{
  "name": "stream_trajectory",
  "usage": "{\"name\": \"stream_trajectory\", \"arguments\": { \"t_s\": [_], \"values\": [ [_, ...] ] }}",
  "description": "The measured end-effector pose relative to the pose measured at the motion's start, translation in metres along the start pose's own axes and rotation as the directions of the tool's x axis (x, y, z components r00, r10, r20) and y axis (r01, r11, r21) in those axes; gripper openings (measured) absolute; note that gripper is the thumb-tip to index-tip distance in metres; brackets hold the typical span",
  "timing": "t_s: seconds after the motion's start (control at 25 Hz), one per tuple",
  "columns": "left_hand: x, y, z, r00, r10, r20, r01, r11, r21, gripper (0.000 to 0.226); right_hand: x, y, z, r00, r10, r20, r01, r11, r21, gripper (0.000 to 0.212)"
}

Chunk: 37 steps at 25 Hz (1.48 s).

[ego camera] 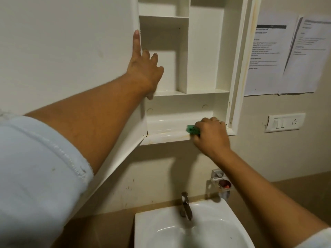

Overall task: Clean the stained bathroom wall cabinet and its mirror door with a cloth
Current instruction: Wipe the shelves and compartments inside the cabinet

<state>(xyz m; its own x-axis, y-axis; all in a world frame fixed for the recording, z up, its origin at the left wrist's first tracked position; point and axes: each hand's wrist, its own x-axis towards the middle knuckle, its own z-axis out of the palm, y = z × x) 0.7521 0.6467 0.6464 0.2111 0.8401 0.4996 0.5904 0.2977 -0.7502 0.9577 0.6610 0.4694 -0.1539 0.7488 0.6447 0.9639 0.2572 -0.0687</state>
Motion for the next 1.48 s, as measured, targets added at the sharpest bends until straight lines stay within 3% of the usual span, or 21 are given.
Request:
{"name": "stream_trajectory", "arguments": {
  "t_s": [0.12,0.24,0.4,0.48,0.6,0.72,0.84,0.92,1.04,1.12,1.16,1.24,1.36,1.48],
  "values": [
    [0.002,0.001,0.001,1.000,-0.018,-0.009,0.018,1.000,-0.026,0.107,-0.008,-0.059,0.011,0.983,-0.182,0.013,0.178,0.971,0.160,0.028],
    [0.004,-0.001,0.001,0.998,-0.029,-0.057,0.025,0.997,-0.075,0.109,-0.005,-0.036,0.006,0.957,-0.286,0.042,0.284,0.958,0.037,0.034],
    [0.006,-0.003,0.005,0.991,-0.063,-0.122,0.047,0.990,-0.130,0.113,0.003,0.000,-0.013,0.994,-0.067,0.086,0.078,0.989,-0.129,0.025],
    [0.006,-0.002,0.007,0.987,-0.074,-0.140,0.057,0.991,-0.119,0.118,-0.002,-0.039,-0.008,0.987,-0.149,0.065,0.155,0.984,-0.086,0.022],
    [0.008,-0.002,0.006,0.987,-0.079,-0.136,0.064,0.991,-0.114,0.123,-0.016,-0.112,0.008,0.963,-0.263,0.053,0.255,0.960,0.116,0.024],
    [0.008,-0.003,0.004,0.989,-0.102,-0.108,0.090,0.990,-0.113,0.124,-0.013,-0.106,0.007,0.955,-0.292,0.041,0.289,0.954,0.074,0.031],
    [0.008,-0.001,0.004,0.989,-0.103,-0.107,0.092,0.991,-0.097,0.123,-0.012,-0.063,0.003,0.985,-0.166,0.057,0.170,0.982,-0.081,0.032],
    [0.008,-0.001,0.002,0.990,-0.106,-0.094,0.098,0.991,-0.090,0.123,-0.012,-0.073,0.003,0.997,-0.070,0.029,0.073,0.986,-0.153,0.029],
    [0.007,-0.002,-0.002,0.992,-0.105,-0.065,0.100,0.991,-0.086,0.122,-0.015,-0.132,0.011,0.987,-0.154,0.055,0.155,0.988,-0.013,0.025],
    [0.006,-0.002,-0.002,0.992,-0.108,-0.066,0.103,0.991,-0.085,0.122,-0.016,-0.131,0.014,0.972,-0.233,0.028,0.230,0.970,0.084,0.026],
    [0.004,-0.003,-0.001,0.992,-0.108,-0.065,0.103,0.992,-0.078,0.122,-0.015,-0.115,0.013,0.967,-0.255,0.015,0.254,0.966,0.051,0.028],
    [0.002,-0.004,-0.001,0.992,-0.103,-0.069,0.098,0.993,-0.069,0.123,-0.012,-0.069,0.011,0.980,-0.199,0.028,0.201,0.978,-0.060,0.027],
    [0.003,-0.002,-0.004,0.993,-0.105,-0.055,0.101,0.992,-0.073,0.123,-0.009,-0.041,0.006,1.000,0.011,0.013,-0.010,0.995,-0.102,0.025],
    [0.005,-0.001,-0.007,0.994,-0.109,-0.026,0.107,0.991,-0.075,0.124,-0.013,-0.109,0.012,0.996,-0.086,0.021,0.085,0.996,0.021,0.026]
  ]
}}
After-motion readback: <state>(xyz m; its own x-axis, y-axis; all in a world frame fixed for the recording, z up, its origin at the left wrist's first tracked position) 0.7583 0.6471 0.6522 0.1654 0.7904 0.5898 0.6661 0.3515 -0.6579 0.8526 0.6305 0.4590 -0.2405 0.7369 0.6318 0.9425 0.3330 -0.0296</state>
